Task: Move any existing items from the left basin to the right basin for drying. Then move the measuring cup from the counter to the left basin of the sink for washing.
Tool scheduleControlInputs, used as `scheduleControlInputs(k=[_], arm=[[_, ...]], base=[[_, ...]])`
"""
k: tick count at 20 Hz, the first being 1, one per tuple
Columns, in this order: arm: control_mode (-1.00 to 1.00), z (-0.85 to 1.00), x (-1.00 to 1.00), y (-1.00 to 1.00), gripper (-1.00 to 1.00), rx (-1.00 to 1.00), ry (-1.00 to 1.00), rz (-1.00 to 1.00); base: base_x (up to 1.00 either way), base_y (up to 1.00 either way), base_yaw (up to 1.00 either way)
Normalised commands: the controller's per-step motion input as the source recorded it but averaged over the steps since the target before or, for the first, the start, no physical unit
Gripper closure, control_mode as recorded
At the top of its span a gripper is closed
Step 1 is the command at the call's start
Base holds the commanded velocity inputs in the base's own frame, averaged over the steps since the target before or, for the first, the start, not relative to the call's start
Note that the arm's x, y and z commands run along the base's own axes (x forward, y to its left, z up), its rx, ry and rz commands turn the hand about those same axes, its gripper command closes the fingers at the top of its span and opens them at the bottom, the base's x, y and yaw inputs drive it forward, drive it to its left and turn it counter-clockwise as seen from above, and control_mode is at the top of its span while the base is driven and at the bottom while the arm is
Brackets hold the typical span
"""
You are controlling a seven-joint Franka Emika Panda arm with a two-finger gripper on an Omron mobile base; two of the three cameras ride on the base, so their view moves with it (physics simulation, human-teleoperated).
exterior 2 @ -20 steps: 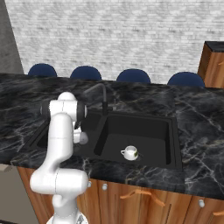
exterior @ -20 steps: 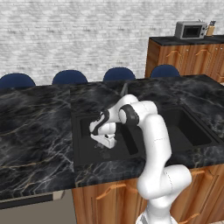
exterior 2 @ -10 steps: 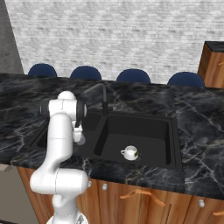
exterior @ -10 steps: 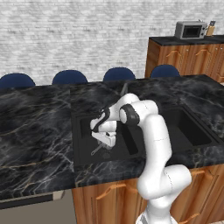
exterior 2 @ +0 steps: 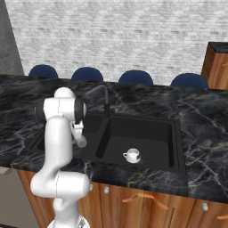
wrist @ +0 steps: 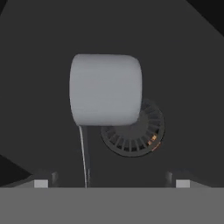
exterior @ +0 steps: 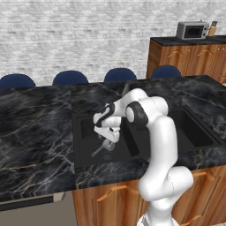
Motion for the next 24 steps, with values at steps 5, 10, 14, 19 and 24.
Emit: scheduleControlInputs(k=[5,10,14,19,24], arm=[[-1.0,0.76,-0.14,0.0,-1.0,0.0,0.0,-0.02],[-1.0,0.82,-0.16,0.03,-1.0,0.0,0.0,-0.03],[-1.0,0.81,-0.18,0.12,-1.0,0.0,0.0,-0.01],[-1.0,0.8,-0.2,0.1,-1.0,0.0,0.0,-0.01],[-1.0,0.84,-0.2,0.18,-1.0,-0.02,0.0,-0.02]], base=[[0.0,0.0,0.0],[0.0,0.0,0.0],[0.0,0.0,0.0],[0.0,0.0,0.0],[0.0,0.0,0.0]])
